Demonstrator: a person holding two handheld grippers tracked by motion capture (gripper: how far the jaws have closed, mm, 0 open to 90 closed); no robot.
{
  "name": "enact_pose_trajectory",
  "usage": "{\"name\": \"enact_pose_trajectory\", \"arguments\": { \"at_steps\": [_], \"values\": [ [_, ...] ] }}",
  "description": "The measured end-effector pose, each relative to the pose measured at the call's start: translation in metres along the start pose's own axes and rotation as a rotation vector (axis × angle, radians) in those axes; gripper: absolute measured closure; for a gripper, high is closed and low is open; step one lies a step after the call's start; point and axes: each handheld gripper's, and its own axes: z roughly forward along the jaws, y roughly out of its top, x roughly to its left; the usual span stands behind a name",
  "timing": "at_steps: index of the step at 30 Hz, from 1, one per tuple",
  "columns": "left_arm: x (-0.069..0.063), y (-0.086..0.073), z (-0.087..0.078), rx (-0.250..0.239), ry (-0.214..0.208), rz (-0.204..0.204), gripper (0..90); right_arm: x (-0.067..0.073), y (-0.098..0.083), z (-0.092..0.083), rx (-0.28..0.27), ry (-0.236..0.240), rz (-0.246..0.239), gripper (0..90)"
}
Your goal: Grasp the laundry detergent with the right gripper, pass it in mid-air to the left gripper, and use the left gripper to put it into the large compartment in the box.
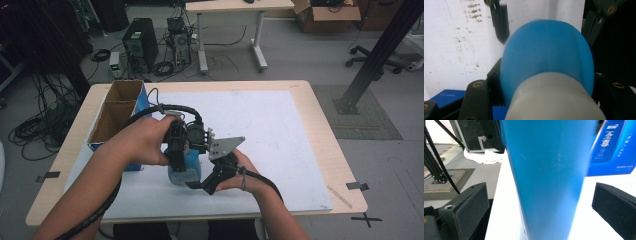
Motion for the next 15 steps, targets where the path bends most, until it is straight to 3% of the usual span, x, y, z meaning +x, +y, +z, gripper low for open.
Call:
{"name": "enact_pose_trajectory", "arguments": {
  "at_steps": [10,15],
  "values": [
    [0.008,-0.011,-0.013,0.01,0.019,-0.05,37.8,-0.009,0.004,-0.058,0.056,-0.095,-0.005,0.7],
    [0.017,-0.018,-0.024,0.02,0.02,-0.108,37.8,-0.012,0.006,-0.088,0.05,-0.14,0.003,0.6]
  ]
}}
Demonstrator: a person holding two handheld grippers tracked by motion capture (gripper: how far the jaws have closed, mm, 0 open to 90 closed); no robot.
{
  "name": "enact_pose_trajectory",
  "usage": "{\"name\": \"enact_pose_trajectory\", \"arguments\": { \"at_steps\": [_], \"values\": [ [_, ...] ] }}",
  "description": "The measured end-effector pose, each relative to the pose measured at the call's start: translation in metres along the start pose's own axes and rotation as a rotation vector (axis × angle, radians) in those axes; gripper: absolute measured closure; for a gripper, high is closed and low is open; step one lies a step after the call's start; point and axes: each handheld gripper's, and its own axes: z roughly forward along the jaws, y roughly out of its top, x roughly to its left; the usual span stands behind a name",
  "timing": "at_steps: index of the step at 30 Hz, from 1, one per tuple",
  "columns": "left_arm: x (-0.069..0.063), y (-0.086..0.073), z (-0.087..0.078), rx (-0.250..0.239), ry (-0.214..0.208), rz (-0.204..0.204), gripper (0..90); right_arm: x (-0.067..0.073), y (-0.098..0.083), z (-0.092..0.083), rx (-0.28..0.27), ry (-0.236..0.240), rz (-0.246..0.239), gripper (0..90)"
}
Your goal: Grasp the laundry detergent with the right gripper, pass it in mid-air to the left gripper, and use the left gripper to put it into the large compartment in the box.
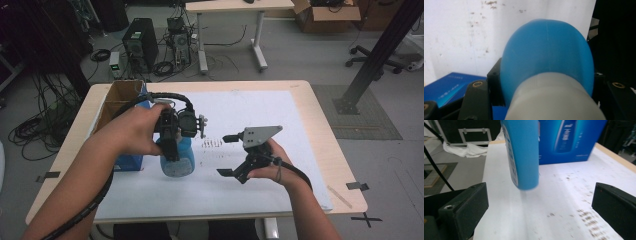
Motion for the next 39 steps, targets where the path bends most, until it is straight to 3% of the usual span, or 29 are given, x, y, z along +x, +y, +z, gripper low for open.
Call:
{"name": "enact_pose_trajectory", "arguments": {
  "at_steps": [9,18,24,28,39],
  "values": [
    [0.016,-0.007,-0.025,0.004,-0.025,-0.095,37.8,-0.009,-0.003,-0.034,-0.002,-0.052,0.014,0.6],
    [0.036,-0.017,-0.052,0.023,-0.037,-0.278,37.8,-0.016,-0.003,-0.053,0.026,-0.075,0.018,0.7],
    [0.049,-0.029,-0.069,0.031,-0.034,-0.444,37.7,-0.018,0.003,-0.064,0.039,-0.085,0.014,0.7],
    [0.055,-0.036,-0.078,0.044,-0.027,-0.519,37.7,-0.019,0.004,-0.071,0.04,-0.09,0.01,0.7],
    [0.074,-0.059,-0.097,0.04,-0.073,-0.717,37.7,-0.022,0.006,-0.08,0.055,-0.092,0.003,0.8]
  ]
}}
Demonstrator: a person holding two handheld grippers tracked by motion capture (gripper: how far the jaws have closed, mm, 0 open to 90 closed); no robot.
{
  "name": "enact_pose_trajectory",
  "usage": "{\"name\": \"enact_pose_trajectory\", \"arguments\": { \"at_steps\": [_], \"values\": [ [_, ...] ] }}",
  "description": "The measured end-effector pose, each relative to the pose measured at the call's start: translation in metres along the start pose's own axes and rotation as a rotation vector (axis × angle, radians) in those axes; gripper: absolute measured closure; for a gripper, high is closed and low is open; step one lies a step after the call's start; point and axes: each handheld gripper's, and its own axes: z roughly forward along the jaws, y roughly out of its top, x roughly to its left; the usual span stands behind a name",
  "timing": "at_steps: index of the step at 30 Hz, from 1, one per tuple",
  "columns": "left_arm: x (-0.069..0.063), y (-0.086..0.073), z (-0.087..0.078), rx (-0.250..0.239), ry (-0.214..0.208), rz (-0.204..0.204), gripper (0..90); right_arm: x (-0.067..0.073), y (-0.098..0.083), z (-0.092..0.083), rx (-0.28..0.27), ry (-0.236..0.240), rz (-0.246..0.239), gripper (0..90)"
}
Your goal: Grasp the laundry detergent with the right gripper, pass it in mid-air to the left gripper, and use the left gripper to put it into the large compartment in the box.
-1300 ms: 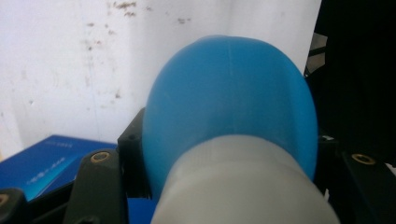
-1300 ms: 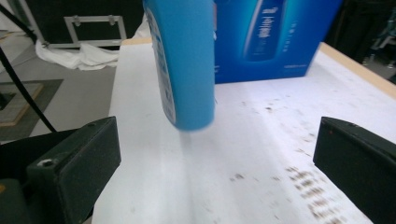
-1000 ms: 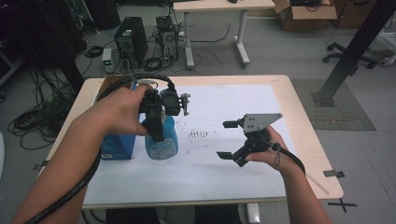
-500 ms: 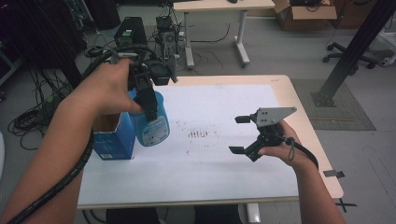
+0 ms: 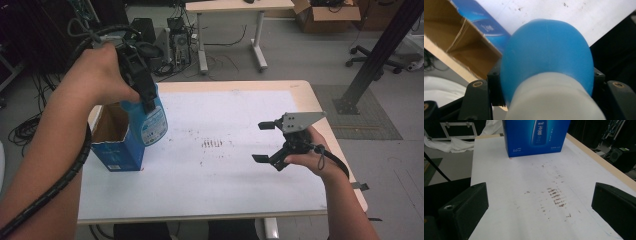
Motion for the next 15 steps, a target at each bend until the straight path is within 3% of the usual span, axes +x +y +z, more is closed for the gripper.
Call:
{"name": "enact_pose_trajectory", "arguments": {
  "at_steps": [7,8,15],
  "values": [
    [0.017,-0.006,-0.01,-0.015,-0.02,-0.104,37.7,-0.009,0.009,-0.003,0.067,-0.002,-0.031,1.0],
    [0.022,-0.008,-0.013,-0.017,-0.02,-0.133,37.7,-0.01,0.01,-0.003,0.075,-0.002,-0.035,1.0],
    [0.037,-0.014,-0.019,-0.029,-0.032,-0.206,37.7,-0.023,0.024,-0.004,0.157,0.007,-0.055,1.2]
  ]
}}
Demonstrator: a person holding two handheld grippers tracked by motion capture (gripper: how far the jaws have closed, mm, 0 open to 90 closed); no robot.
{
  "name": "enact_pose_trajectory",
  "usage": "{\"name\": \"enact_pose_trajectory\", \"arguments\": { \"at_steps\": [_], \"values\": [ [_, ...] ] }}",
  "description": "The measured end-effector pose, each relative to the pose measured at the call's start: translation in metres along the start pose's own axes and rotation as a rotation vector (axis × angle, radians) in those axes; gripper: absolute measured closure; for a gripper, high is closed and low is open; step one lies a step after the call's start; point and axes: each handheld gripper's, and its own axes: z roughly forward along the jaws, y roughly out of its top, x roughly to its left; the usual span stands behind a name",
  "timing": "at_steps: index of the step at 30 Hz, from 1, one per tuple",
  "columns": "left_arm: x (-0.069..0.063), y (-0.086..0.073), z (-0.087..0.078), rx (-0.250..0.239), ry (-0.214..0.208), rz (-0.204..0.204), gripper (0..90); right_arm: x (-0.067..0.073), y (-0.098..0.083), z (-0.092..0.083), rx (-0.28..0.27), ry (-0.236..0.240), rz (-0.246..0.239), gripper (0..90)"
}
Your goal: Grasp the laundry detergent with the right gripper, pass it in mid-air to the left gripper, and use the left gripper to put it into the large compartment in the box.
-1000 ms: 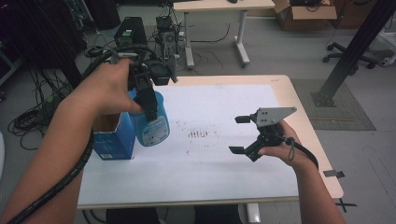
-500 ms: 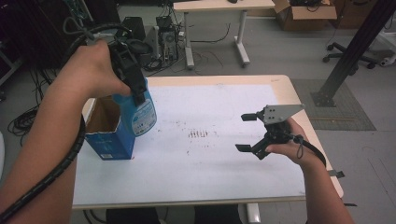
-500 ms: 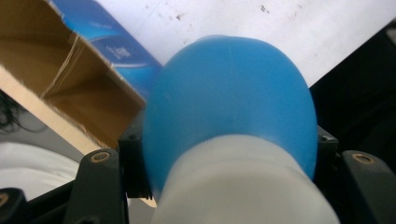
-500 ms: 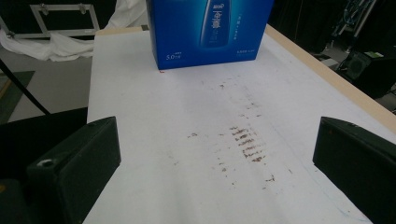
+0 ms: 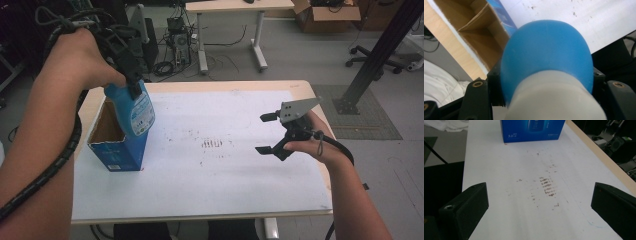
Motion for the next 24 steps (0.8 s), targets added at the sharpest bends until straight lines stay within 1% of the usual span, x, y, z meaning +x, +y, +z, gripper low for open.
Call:
{"name": "enact_pose_trajectory", "arguments": {
  "at_steps": [4,8,9,11,12,13,14,15,16,17,19,22,23,24],
  "values": [
    [0.012,-0.002,-0.004,-0.002,-0.005,-0.044,37.7,-0.006,0.008,0.0,0.057,0.008,-0.023,1.4],
    [0.021,-0.003,-0.006,0.005,0.0,-0.095,37.7,-0.01,0.014,0.002,0.11,0.025,-0.04,1.9],
    [0.023,-0.003,-0.006,0.007,0.001,-0.103,37.7,-0.011,0.015,0.003,0.129,0.034,-0.045,1.9],
    [0.027,-0.003,-0.006,0.009,-0.001,-0.121,37.7,-0.012,0.018,0.004,0.172,0.038,-0.057,2.0],
    [0.029,-0.003,-0.006,0.012,0.0,-0.125,37.7,-0.013,0.022,0.006,0.216,0.046,-0.067,2.3],
    [0.031,-0.004,-0.006,0.012,-0.001,-0.132,37.7,-0.013,0.022,0.006,0.216,0.046,-0.067,2.3],
    [0.033,-0.004,-0.007,0.006,-0.004,-0.138,37.7,-0.013,0.024,0.007,0.247,0.052,-0.08,2.5],
    [0.034,-0.004,-0.007,0.005,-0.006,-0.144,37.7,-0.014,0.028,0.008,0.29,0.058,-0.092,2.5],
    [0.036,-0.005,-0.007,0.006,-0.009,-0.149,37.7,-0.014,0.031,0.008,0.314,0.059,-0.096,2.5],
    [0.038,-0.005,-0.006,0.004,-0.012,-0.156,37.7,-0.014,0.031,0.008,0.314,0.059,-0.096,2.5],
    [0.041,-0.006,-0.006,-0.001,-0.017,-0.168,37.7,-0.015,0.035,0.008,0.352,0.065,-0.106,2.8],
    [0.046,-0.008,-0.007,-0.016,-0.014,-0.186,37.7,-0.017,0.04,0.007,0.388,0.078,-0.112,2.8],
    [0.048,-0.008,-0.007,-0.018,-0.012,-0.197,37.7,-0.017,0.043,0.006,0.406,0.094,-0.121,3.0],
    [0.048,-0.008,-0.007,-0.018,-0.012,-0.197,37.7,-0.018,0.044,0.006,0.419,0.099,-0.121,2.9]
  ]
}}
